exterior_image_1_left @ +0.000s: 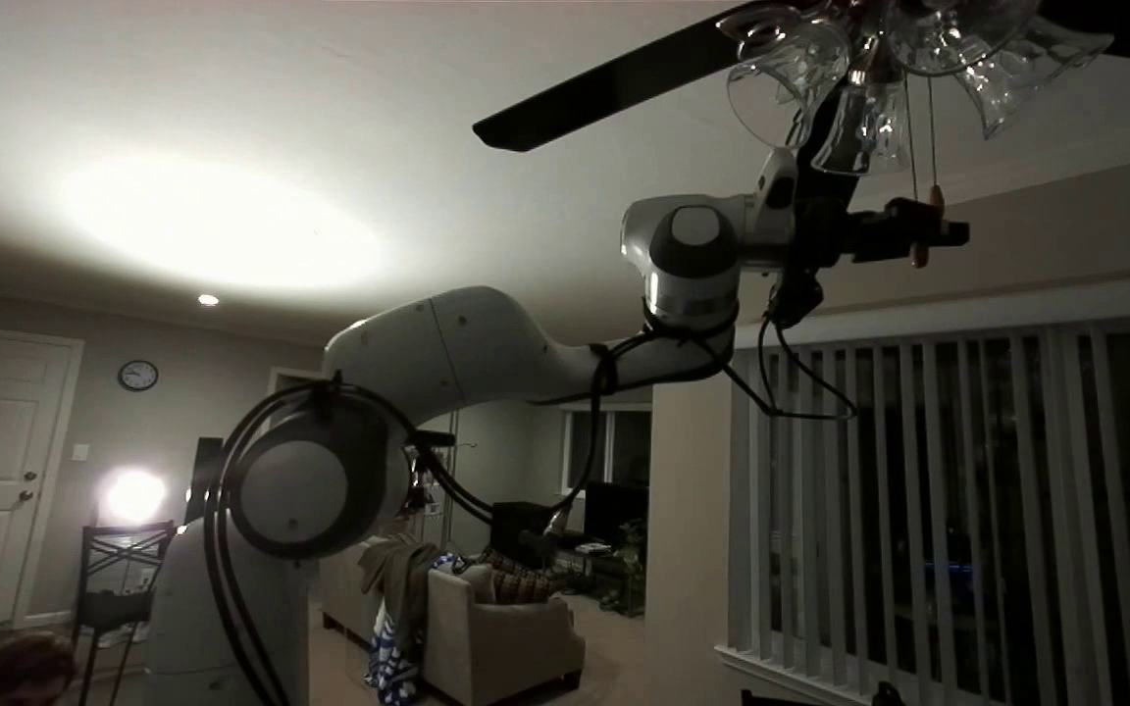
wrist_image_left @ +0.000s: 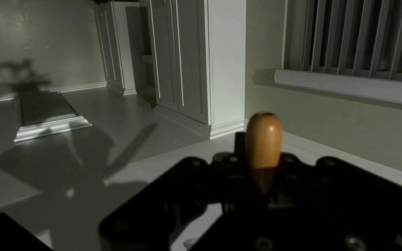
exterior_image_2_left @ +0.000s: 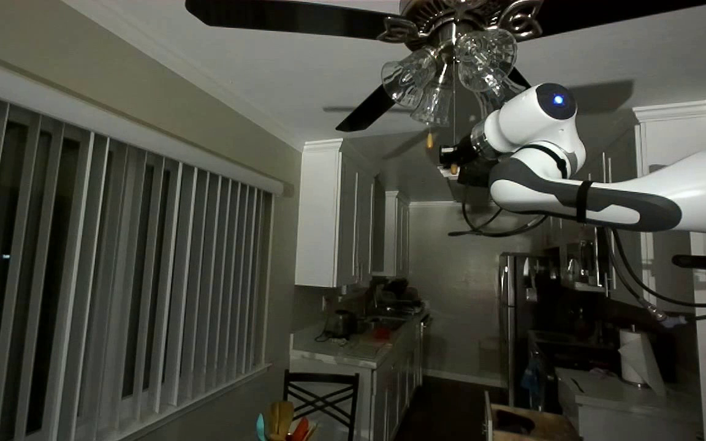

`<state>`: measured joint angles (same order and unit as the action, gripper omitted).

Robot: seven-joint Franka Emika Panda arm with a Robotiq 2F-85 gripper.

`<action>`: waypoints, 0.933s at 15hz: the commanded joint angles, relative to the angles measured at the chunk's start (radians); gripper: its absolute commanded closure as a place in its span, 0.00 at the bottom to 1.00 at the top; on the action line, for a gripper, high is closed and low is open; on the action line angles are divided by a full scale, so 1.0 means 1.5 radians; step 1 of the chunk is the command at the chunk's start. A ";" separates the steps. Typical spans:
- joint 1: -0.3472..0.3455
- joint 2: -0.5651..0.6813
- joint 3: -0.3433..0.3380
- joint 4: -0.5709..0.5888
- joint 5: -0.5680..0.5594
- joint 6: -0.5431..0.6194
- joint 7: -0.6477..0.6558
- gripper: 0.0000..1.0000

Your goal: Pull the longer white cord of the ceiling fan

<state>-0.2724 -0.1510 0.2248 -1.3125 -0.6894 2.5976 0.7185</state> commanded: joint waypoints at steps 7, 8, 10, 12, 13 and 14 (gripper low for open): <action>-0.003 -0.006 -0.001 -0.011 -0.009 0.024 0.023 0.49; -0.002 -0.007 -0.001 -0.012 -0.006 0.023 0.019 0.43; 0.002 -0.010 -0.003 -0.020 0.005 0.010 0.002 0.30; 0.004 -0.017 -0.003 -0.033 0.006 -0.024 -0.026 0.17; 0.000 -0.020 -0.002 -0.040 -0.011 -0.040 -0.032 0.11; -0.001 -0.021 -0.002 -0.043 -0.013 -0.050 -0.037 0.04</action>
<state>-0.2697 -0.1520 0.2239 -1.3313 -0.6894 2.5647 0.6991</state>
